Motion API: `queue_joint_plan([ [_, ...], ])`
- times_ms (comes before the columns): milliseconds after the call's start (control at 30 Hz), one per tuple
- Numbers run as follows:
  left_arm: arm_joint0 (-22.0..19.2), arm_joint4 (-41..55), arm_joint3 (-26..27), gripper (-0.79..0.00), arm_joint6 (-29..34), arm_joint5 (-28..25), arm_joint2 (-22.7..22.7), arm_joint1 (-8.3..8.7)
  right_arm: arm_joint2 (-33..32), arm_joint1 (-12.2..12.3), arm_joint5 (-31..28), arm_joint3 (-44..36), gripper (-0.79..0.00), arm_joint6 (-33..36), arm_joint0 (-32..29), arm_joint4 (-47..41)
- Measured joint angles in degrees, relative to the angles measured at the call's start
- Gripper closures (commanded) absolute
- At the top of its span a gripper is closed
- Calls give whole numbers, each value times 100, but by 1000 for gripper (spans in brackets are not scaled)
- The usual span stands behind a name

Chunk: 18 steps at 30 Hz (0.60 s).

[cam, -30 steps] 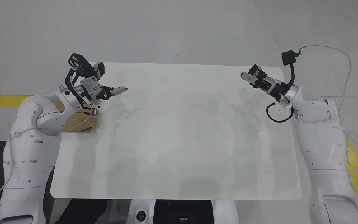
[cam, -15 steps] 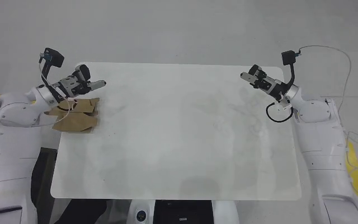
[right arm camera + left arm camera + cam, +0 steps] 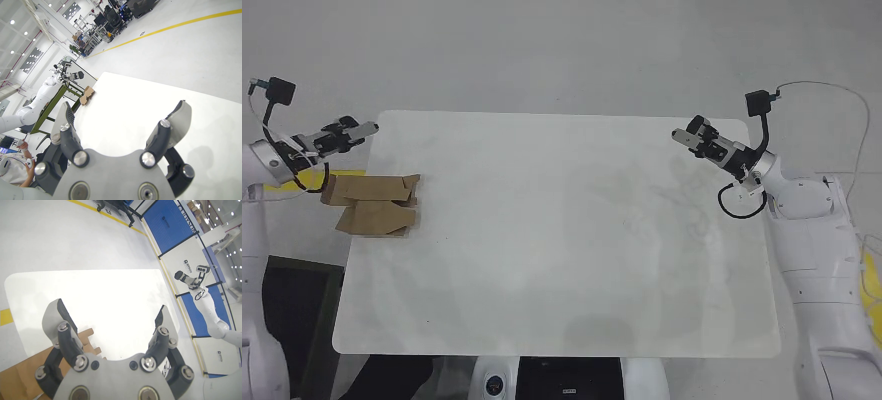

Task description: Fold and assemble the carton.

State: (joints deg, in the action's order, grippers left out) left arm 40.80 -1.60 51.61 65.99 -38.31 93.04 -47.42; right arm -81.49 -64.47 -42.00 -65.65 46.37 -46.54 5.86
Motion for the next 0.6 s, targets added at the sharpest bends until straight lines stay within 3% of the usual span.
queue_joint_plan([
  [467, -883, -557, -1688, -785, 37, 55, -262, 306, 0, 0, 0, 0, -785, 0, 0, 0],
  [600, -1146, -908, -2208, -785, -200, 69, -325, 373, 0, 0, 0, 0, -785, 0, 0, 0],
])
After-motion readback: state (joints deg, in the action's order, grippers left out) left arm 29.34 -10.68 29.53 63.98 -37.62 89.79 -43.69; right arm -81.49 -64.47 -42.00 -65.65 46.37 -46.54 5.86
